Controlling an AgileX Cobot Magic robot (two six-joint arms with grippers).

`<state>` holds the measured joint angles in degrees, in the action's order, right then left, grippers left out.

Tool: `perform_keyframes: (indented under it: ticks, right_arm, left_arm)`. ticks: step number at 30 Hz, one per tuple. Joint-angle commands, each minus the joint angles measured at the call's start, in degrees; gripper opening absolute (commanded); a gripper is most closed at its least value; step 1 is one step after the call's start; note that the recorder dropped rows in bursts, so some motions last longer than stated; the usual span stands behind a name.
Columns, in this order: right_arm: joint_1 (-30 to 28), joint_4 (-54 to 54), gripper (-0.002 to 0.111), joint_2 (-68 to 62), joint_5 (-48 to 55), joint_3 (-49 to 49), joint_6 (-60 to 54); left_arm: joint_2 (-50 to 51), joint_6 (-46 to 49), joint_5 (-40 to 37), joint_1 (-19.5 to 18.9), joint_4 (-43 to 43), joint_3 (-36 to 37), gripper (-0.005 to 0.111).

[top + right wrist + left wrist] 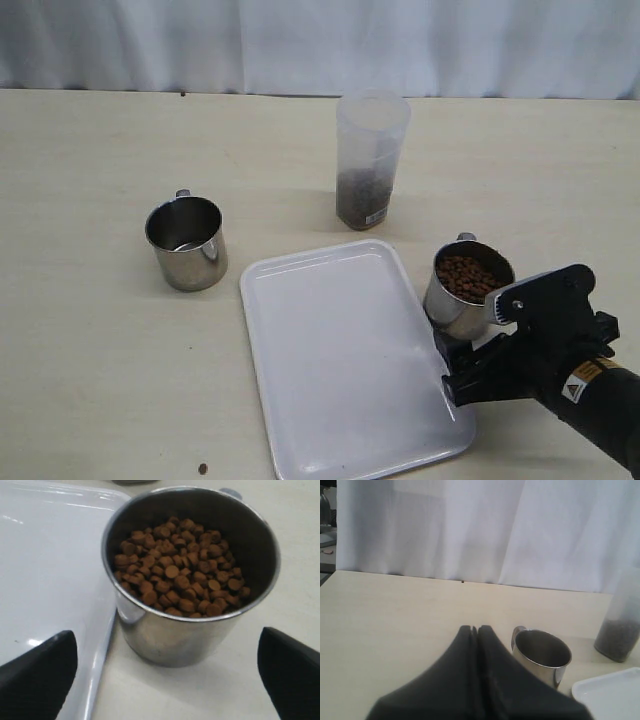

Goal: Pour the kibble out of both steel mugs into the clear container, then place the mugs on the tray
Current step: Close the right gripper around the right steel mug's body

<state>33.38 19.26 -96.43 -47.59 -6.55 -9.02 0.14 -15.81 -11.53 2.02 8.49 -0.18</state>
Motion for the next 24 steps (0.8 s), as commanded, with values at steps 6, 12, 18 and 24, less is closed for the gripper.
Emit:
perform_keyframes:
  ticks: [6, 12, 18, 24]
  right_arm:
    - [0.1, 1.9, 0.100, -5.8, -9.7, -0.1, 0.9]
    - [0.1, 1.9, 0.100, -7.8, -9.3, -2.5, 0.9]
    - [0.1, 2.8, 0.100, -11.4, -7.6, -6.1, 2.5]
    - [0.1, 6.0, 0.100, -11.8, -8.6, -7.5, 2.6]
  left_arm:
    - [-0.1, -0.3, 0.3, 0.0, 0.0, 0.2, 0.000]
    - [-0.1, -0.3, 0.3, 0.0, 0.0, 0.2, 0.000]
    - [-0.1, -0.3, 0.3, 0.0, 0.0, 0.2, 0.000]
    - [-0.1, -0.3, 0.3, 0.0, 0.0, 0.2, 0.000]
